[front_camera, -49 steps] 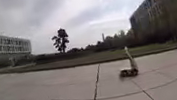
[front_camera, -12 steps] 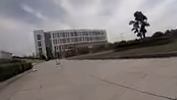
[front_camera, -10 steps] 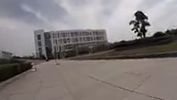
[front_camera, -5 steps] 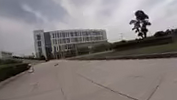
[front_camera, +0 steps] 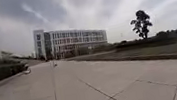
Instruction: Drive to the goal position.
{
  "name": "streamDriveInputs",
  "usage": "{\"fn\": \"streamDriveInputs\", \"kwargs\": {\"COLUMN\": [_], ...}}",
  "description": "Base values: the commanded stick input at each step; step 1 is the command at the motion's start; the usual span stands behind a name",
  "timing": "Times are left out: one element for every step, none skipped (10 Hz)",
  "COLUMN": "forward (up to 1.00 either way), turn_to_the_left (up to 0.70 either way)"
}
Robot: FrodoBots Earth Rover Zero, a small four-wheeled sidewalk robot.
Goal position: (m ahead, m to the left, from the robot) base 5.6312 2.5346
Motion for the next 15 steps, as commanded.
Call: {"fn": "streamDriveInputs", "kwargs": {"forward": [0.7,0.7,0.7,0.7,0.7,0.7,0.7,0.7,0.7,0.7,0.7,0.7,0.7,0.7,0.7], "turn_to_the_left": [0.0,0.0,0.0,0.0,0.0,0.0,0.0,0.0,0.0,0.0,0.0,0.0,0.0,0.0,0.0]}}
